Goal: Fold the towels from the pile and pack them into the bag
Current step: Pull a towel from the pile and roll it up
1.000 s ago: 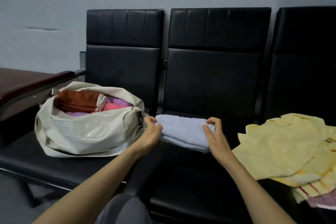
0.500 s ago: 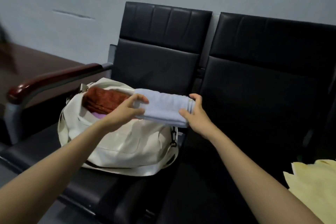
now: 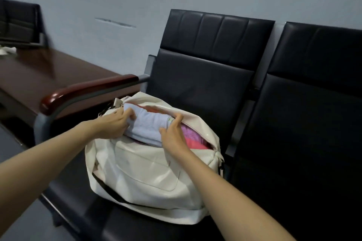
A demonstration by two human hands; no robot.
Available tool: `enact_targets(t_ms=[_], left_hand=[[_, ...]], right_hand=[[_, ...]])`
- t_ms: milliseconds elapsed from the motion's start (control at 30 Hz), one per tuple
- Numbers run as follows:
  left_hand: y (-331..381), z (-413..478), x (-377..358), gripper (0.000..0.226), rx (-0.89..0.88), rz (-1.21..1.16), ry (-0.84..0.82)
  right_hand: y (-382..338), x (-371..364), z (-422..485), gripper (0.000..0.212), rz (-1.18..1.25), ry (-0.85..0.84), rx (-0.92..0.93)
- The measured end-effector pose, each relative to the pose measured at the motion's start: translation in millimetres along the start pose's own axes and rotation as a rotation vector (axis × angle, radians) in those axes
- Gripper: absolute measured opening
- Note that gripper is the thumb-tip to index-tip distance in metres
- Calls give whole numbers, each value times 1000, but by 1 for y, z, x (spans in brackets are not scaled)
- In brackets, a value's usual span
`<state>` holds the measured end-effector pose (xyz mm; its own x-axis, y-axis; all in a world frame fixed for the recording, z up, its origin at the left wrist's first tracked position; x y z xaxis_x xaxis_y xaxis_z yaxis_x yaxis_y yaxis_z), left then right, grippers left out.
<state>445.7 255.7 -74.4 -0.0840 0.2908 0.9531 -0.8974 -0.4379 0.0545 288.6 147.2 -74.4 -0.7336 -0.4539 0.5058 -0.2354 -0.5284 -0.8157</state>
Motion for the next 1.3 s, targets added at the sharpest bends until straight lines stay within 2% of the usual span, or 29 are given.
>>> enact_targets(t_ms=[67,133,200,267,300,367,467,533,633,733,833,933,1000,1067,1133,1167,1200,1300], left_hand=[[0,-2,-4,36,-42,120,-9],[-4,0,1,44,-122,136,142],[1,-5,10,28,-268,197,240],[0,-11,24,22,-292,230,295],[-3,-13,31,26,-259,221,291],[-15,-15,36,38,-163,171,188],[-22,-17,38,30,-106,214,43],[-21,-15,36,29,-105,315,-37],[-22,-10,28,42,-23,431,-203],[-16,-9,29,44,1,528,-242],[-13,-11,32,35,15,577,-98],[-12,-17,35,17,109,375,288],[-15,-22,33,11,138,159,423],[-10,-25,32,19,35,88,475],[8,-27,32,39,-165,114,457],[17,-29,28,51,-245,107,398],[23,-29,24,64,-274,99,321],[18,-28,7,93,-173,205,97]], right_hand=[[4,-4,-2,52,-16,0,-2],[4,-5,-4,52,-72,-7,22],[0,-3,-7,51,-128,0,62],[-6,-2,-9,49,-130,9,88],[-9,-2,-9,47,-121,10,91],[-17,-3,-10,42,-114,2,99],[-26,-9,-11,43,-156,-43,122],[-22,-13,-12,47,-180,-92,82],[-11,-18,-12,54,-183,-211,-2],[-5,-23,-10,62,-198,-318,-45],[2,-28,-8,70,-163,-421,-125],[8,-33,-9,68,-318,-413,-115],[2,-32,-9,64,-540,-292,2],[-15,-23,-11,51,-650,-88,226],[-25,-20,-15,29,-572,-33,405],[-23,-22,-15,21,-525,-82,421],[-17,-24,-16,24,-500,-148,402],[-5,-33,-19,39,-481,-312,339]])
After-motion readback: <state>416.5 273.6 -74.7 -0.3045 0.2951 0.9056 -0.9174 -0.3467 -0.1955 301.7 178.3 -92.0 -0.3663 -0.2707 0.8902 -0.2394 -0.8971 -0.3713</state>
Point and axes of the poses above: each hand's wrist, its own z-axis towards the middle knuckle, its own x-axis out of the back of the hand, y = z × x, the point moved 7 cm from there along z, towards the middle knuckle, and after that the axes turned 6 degrees about y, right-handed, at the moved point
